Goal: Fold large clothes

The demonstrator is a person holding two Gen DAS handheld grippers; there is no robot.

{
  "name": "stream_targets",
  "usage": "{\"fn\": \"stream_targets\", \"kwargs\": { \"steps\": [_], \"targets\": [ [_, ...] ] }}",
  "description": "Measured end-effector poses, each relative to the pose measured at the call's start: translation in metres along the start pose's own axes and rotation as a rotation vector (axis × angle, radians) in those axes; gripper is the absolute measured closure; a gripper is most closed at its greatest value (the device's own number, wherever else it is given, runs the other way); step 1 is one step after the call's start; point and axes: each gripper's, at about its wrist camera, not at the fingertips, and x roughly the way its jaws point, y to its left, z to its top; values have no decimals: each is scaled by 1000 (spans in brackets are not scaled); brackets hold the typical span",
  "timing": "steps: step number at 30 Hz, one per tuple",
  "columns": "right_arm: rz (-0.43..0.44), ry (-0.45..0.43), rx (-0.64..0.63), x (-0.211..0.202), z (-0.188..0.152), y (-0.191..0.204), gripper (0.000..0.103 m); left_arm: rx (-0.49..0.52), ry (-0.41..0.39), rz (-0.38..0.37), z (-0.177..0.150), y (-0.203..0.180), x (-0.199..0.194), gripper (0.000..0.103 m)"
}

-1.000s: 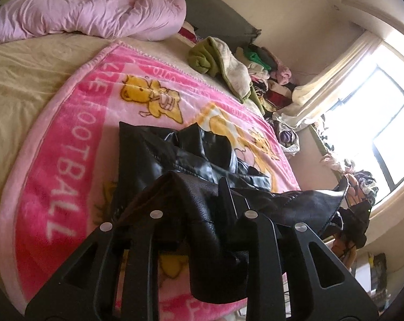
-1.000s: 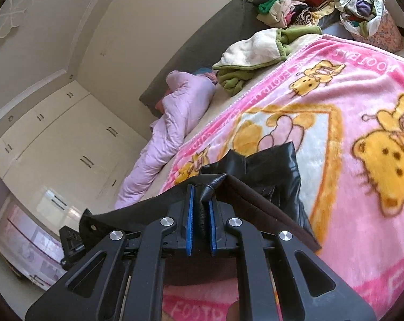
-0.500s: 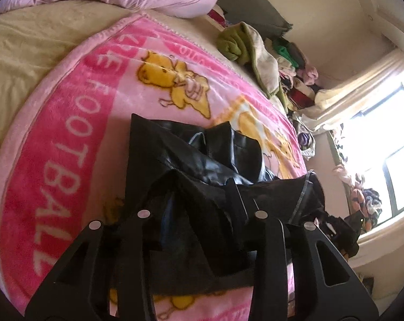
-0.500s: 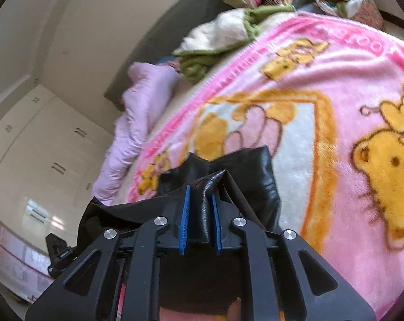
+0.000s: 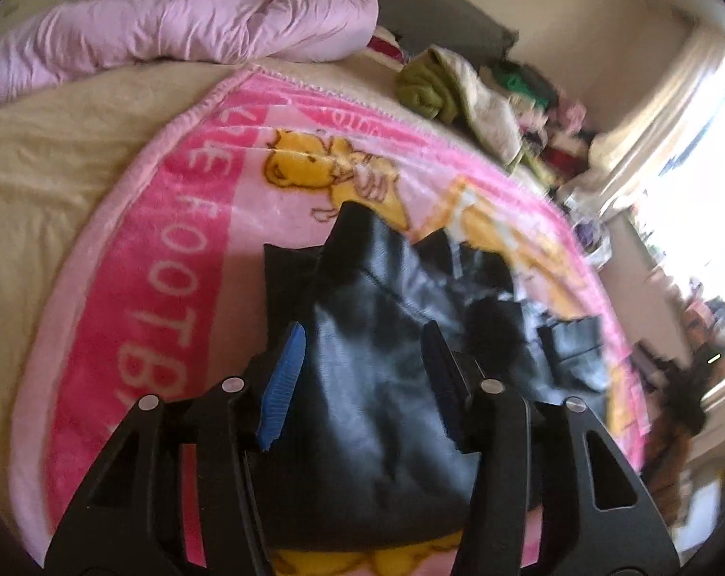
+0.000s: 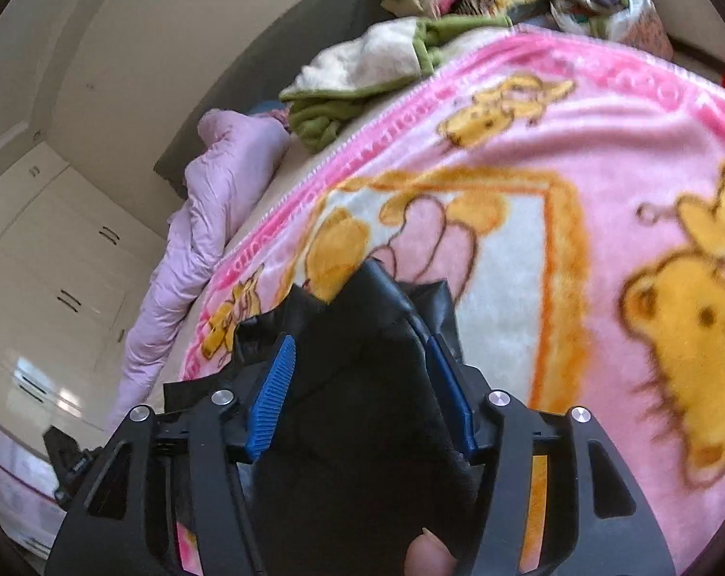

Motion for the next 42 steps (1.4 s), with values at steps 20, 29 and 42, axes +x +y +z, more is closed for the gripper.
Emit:
{"fn": "stream_targets", "kwargs": {
  "steps": [20,29,42],
  "targets": [
    [-202,-11,-465,44,-15,37,95,179,-112,61,11,-22,16,101],
    [-118,-101,-310,48,28,44,95,135,-112,100,38,-19,37,101],
    [-251,-11,-242,113,12,14,92,121,-57,155,31,-2,80,98]
  ]
}}
